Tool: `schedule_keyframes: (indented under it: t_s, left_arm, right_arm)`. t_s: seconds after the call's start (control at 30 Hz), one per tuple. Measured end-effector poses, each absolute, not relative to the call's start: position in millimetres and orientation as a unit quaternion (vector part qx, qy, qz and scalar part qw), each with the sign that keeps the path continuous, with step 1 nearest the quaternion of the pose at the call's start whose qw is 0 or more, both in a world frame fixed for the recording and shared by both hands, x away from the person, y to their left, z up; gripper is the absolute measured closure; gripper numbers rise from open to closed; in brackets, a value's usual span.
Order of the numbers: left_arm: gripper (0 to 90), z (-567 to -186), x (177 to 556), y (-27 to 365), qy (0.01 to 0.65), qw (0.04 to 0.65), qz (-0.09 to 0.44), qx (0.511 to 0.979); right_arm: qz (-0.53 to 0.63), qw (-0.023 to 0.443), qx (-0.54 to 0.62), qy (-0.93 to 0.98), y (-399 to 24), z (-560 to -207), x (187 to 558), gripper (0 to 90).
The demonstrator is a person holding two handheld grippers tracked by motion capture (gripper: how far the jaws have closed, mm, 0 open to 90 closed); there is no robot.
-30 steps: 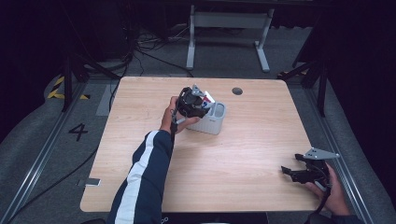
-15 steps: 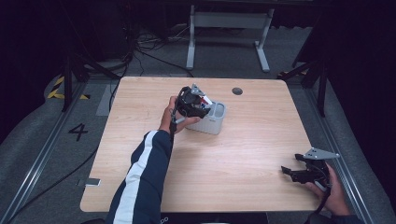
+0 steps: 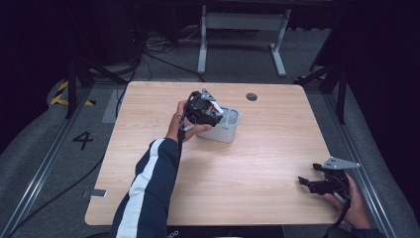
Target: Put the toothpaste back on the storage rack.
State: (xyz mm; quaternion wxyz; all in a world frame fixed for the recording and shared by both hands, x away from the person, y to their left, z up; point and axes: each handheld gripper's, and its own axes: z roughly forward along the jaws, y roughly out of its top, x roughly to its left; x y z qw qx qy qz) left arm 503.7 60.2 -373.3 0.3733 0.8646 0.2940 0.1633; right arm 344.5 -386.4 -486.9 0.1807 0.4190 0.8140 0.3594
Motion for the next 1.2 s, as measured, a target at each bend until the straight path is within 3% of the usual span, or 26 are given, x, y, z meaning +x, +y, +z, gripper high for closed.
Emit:
schedule_keyframes:
  t_s: [0.33, 1.2]
  left_arm:
    - [16.5, -369, 502, 62, 0.316, 0.388, 0.175, 0.848]
    - [15.9, -342, 470, 82, 0.293, 0.402, 0.223, 0.839]
  right_arm:
    - [0.360, 0.181, 0.419, 0.814, -386, -487, 345, 14.9]
    - [0.360, 0.180, 0.420, 0.814, -386, -487, 345, 14.9]
